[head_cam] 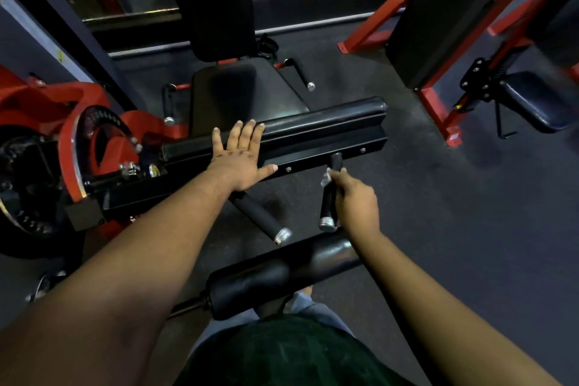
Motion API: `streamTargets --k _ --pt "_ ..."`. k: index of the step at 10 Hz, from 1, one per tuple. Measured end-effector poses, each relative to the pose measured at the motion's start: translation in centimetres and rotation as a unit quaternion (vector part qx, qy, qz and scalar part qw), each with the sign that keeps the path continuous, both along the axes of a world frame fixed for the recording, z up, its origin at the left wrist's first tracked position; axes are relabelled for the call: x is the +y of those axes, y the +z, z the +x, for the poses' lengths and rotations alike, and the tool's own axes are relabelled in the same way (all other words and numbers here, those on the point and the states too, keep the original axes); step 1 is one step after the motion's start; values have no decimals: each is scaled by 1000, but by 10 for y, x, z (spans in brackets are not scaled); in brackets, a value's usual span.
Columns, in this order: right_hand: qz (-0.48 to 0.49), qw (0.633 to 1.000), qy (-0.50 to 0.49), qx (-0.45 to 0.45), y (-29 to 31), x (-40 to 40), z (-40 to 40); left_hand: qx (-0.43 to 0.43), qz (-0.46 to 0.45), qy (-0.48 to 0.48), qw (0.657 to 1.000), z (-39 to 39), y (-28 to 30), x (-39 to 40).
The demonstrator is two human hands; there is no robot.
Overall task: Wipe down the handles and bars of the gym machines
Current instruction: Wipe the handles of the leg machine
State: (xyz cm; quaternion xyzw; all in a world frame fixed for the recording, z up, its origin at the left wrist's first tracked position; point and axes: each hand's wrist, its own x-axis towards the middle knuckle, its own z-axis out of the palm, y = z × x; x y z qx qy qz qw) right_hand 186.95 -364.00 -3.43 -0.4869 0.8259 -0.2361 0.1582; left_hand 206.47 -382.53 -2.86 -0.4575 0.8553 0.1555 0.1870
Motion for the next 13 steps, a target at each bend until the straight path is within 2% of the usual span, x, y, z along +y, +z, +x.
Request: streamTargets --k 1,2,3,4,5,7,8,9,10,11,12,13 --pt "27 992 113 46 5 45 5 2 -1 -4 1000 0 -2 -1" --pt "-23 964 234 123 -1 51 -14 -2 -1 -2 1000 0 -3 -2" --pt "-36 930 296 216 -10 6 -50 -2 -1 0 1000 0 -3 -2" --pt "-4 944 252 214 -10 -33 -63 -3 1 3 1000 0 -2 -3" --pt "8 946 261 193 -5 -35 -57 -6 -1 4 1000 0 -3 -3" --pt "-40 901 411 130 5 22 -55 2 -2 -1 1000 1 -6 -3" --pt "-30 881 440 169 1 3 -70 5 0 0 1000 1 -6 -3" --pt "-36 898 394 195 -5 -34 -84 4 0 0 1000 1 -4 -3" --pt "-14 920 348 181 -4 -49 -81 0 -3 0 1000 1 -3 -3" --pt "-31 917 367 152 3 -23 -66 0 -1 1 1000 1 -4 -3" --pt "-46 887 450 90 5 18 -56 2 -1 0 1000 1 -6 -3" --pt "-53 869 478 113 -1 15 -65 5 -1 0 1000 1 -6 -3"
